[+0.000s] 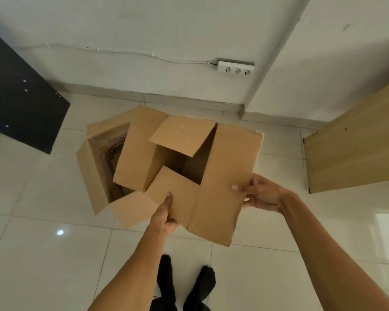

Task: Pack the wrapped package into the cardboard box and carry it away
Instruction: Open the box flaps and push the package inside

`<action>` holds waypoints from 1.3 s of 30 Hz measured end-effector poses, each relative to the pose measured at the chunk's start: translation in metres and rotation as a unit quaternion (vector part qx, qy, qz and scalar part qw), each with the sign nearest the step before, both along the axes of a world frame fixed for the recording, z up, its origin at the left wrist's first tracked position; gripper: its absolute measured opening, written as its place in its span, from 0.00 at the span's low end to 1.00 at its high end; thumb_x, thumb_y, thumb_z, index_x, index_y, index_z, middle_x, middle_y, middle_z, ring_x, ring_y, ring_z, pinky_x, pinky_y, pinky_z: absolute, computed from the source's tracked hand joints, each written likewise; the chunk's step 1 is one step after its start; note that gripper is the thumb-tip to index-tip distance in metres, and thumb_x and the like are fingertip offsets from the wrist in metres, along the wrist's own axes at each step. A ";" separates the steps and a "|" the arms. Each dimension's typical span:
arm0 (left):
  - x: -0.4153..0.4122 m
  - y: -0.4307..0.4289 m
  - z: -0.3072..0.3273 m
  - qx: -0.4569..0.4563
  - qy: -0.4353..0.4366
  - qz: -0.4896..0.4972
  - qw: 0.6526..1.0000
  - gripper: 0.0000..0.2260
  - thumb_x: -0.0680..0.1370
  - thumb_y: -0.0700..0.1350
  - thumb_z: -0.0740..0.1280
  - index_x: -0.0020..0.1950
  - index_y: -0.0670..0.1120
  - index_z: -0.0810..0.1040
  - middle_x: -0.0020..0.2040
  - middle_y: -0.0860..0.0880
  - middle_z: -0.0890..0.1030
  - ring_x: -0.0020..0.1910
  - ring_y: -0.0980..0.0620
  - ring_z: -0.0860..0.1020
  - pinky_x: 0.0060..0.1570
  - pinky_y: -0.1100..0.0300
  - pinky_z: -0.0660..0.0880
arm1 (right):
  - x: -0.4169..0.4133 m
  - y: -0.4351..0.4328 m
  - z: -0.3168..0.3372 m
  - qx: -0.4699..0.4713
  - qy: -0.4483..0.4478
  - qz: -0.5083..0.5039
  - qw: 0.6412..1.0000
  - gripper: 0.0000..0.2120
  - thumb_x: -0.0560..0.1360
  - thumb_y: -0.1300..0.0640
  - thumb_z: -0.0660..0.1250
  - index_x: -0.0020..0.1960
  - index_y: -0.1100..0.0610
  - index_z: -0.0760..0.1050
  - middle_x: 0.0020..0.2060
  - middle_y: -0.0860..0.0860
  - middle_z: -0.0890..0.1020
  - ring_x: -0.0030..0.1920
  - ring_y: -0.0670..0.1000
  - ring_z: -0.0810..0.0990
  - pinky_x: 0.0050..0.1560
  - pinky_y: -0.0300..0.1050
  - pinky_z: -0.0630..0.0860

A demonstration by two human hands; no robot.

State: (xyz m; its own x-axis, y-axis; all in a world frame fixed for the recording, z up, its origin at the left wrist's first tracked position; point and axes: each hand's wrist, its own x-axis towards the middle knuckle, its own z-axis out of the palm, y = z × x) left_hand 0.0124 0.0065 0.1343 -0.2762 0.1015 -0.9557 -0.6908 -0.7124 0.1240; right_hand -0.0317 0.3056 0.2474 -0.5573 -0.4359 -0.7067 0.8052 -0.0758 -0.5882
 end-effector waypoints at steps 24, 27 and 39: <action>-0.039 -0.123 -0.004 -0.287 0.072 -0.295 0.908 0.41 0.66 0.71 0.76 0.73 0.53 0.71 0.71 0.46 0.77 0.66 0.43 0.77 0.66 0.41 0.74 | -0.053 -0.107 -0.062 0.237 0.145 0.044 0.959 0.32 0.77 0.36 0.62 0.77 0.50 0.63 0.68 0.53 0.76 0.62 0.54 0.80 0.62 0.61 0.80; -0.061 -0.156 0.000 -0.290 0.056 -0.286 0.912 0.58 0.61 0.81 0.68 0.83 0.56 0.56 0.83 0.47 0.62 0.80 0.41 0.62 0.76 0.37 0.61 | -0.073 -0.148 -0.069 0.233 0.150 0.044 0.960 0.27 0.79 0.40 0.63 0.74 0.49 0.63 0.68 0.52 0.75 0.63 0.55 0.79 0.64 0.63 0.78; -0.192 -0.307 -0.043 -0.273 0.059 -0.227 0.933 0.45 0.73 0.78 0.57 0.84 0.56 0.55 0.84 0.47 0.58 0.82 0.42 0.58 0.78 0.38 0.54 | -0.218 -0.310 -0.150 0.312 0.116 0.085 0.939 0.53 0.64 0.20 0.63 0.80 0.46 0.56 0.77 0.52 0.68 0.71 0.59 0.73 0.69 0.66 0.72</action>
